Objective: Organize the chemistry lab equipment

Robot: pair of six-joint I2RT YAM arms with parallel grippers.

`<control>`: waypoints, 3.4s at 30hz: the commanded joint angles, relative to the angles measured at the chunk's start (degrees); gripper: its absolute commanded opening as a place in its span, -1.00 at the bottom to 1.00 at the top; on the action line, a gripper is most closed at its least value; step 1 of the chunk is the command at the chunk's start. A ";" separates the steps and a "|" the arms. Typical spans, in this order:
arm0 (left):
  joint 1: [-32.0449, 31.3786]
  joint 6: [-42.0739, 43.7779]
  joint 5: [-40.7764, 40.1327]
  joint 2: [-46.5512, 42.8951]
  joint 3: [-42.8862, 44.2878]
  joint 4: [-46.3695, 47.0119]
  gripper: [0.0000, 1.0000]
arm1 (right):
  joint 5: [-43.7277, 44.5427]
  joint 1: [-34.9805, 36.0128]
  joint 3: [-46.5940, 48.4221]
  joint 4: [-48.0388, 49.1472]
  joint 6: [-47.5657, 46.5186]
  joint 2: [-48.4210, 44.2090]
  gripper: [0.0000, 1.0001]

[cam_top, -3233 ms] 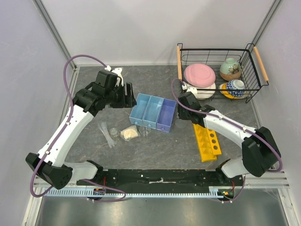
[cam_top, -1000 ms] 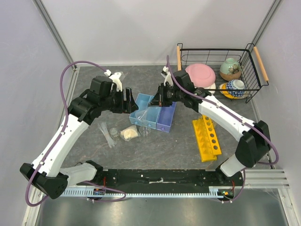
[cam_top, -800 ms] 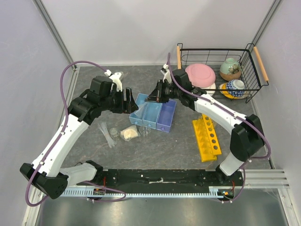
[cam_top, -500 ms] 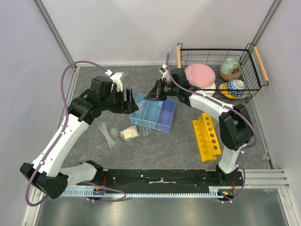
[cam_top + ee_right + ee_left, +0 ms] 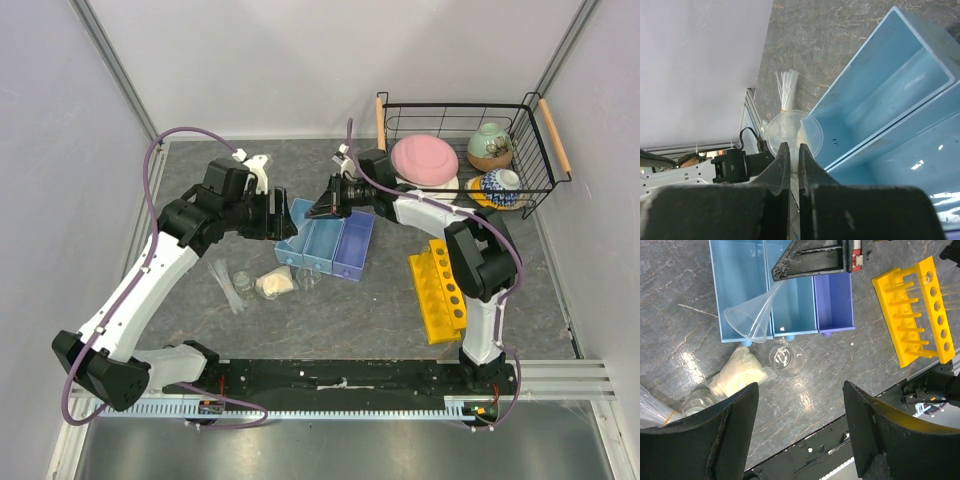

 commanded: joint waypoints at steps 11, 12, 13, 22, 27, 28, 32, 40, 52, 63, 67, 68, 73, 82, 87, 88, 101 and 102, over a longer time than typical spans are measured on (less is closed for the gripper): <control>0.26 1.82 -0.70 0.03 2.68 0.61 0.51 | -5.96 0.51 10.37 -0.12 -1.89 8.42 -1.00; 0.26 1.90 -0.79 0.03 2.77 0.52 0.50 | -6.22 0.51 11.17 -0.73 -2.24 9.65 -1.00; 0.26 1.90 -0.97 -0.06 2.77 0.43 0.50 | -6.83 0.69 11.96 -1.52 -2.59 10.27 -1.00; 0.26 1.99 -1.67 0.03 2.68 0.17 0.51 | -9.56 1.39 16.63 -10.49 -8.04 14.14 -1.00; 0.26 1.82 -0.88 0.38 2.85 0.52 0.51 | -9.30 1.83 16.71 -13.30 -10.41 14.40 -1.00; 0.26 1.90 -0.79 0.47 2.77 0.60 0.51 | -9.30 2.01 17.41 -14.35 -10.68 14.58 -1.00; 0.26 1.73 -0.53 0.29 2.77 0.61 0.51 | -8.08 2.53 20.39 -18.13 -12.61 16.68 -0.95; 0.17 1.64 -0.79 -0.23 2.15 0.61 0.50 | -5.79 3.59 24.09 -21.74 -14.54 19.24 -0.16; 0.26 1.46 -0.62 -0.85 1.98 0.52 0.51 | 4.13 3.68 26.20 -27.09 -17.44 16.52 0.29; 0.26 1.38 -0.88 -1.46 1.10 0.52 0.51 | 26.36 11.40 26.03 -36.86 -25.97 4.31 0.28; 0.17 1.29 -2.19 -2.34 -0.66 1.04 0.50 | 36.91 14.66 20.42 -36.34 -26.94 -4.99 0.28; 0.17 1.29 -2.46 -2.52 -1.36 1.04 0.50 | 39.54 15.80 19.53 -36.25 -27.03 -6.58 0.28; 0.26 0.67 -6.22 -3.66 -3.30 0.96 0.51 | 41.93 18.18 14.79 -39.84 -26.33 -14.14 0.28; 2.18 -0.12 -15.47 -3.93 -4.70 -2.73 0.50 | 47.21 24.23 1.08 -40.47 -20.98 -20.66 0.23; 6.14 -0.64 -13.10 -4.71 -7.95 -1.33 0.49 | 48.61 26.44 -4.02 -37.14 -17.72 -20.93 0.22; 6.93 -0.73 -11.36 -4.89 -9.00 -1.07 0.49 | 49.23 26.70 -4.55 -36.60 -17.28 -20.84 0.22; 13.88 -2.05 -5.37 -8.41 -14.11 0.78 0.48 | 54.24 26.88 -5.35 -30.36 -15.07 -15.92 0.19; 13.88 -2.14 -5.02 -8.23 -14.20 0.87 0.48 | 54.77 26.88 -5.18 -30.36 -14.73 -14.70 0.18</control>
